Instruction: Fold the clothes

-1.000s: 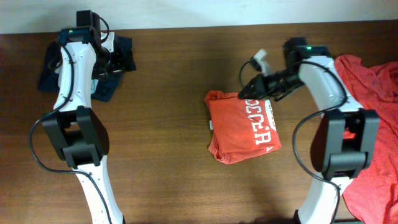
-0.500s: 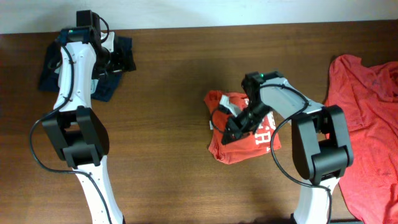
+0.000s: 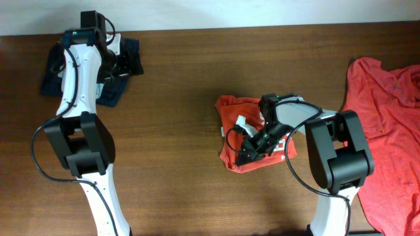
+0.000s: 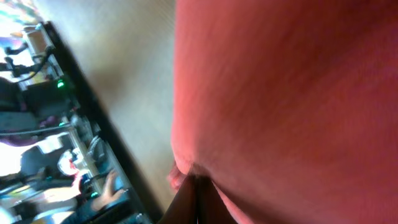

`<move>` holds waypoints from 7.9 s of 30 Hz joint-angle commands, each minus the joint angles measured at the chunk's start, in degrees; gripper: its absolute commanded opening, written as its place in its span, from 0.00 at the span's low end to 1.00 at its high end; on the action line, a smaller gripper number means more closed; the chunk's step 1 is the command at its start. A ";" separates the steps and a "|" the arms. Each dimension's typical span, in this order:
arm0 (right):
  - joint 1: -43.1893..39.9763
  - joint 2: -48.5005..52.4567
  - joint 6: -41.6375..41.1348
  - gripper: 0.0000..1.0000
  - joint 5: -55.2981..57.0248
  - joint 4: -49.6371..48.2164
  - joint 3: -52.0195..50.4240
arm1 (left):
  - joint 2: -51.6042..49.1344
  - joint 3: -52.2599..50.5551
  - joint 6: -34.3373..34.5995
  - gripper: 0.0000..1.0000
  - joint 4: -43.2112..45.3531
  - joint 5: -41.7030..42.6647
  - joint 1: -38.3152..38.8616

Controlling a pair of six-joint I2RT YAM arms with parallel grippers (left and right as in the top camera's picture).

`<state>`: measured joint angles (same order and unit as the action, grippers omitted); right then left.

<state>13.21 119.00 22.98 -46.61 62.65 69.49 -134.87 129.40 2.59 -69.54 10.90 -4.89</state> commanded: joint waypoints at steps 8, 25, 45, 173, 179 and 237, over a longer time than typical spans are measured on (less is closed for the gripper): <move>-0.15 -1.22 4.94 0.04 -4.79 10.51 22.03 | 0.63 0.83 -0.92 0.99 0.07 -0.22 -0.13; -0.07 5.97 -17.99 0.05 9.18 -19.39 22.75 | 0.63 0.83 -0.92 0.99 0.07 -0.22 -0.13; -4.50 6.34 -19.21 0.10 -1.57 -16.41 38.38 | 0.63 0.83 -0.92 0.99 0.07 -0.22 -0.13; -40.57 4.83 -19.19 0.99 29.77 11.30 49.55 | -4.20 -25.44 31.26 0.18 10.84 -1.64 44.81; -40.57 4.83 -19.19 0.99 29.77 11.30 49.55 | -4.20 -24.48 31.10 0.01 10.40 -1.66 44.13; -40.57 4.83 -19.19 0.99 29.77 11.28 49.55 | -4.20 29.27 9.27 0.01 0.66 -17.99 11.85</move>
<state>-27.35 124.44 3.49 -17.37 73.91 118.61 -139.11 156.73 13.15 -70.15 -8.29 9.04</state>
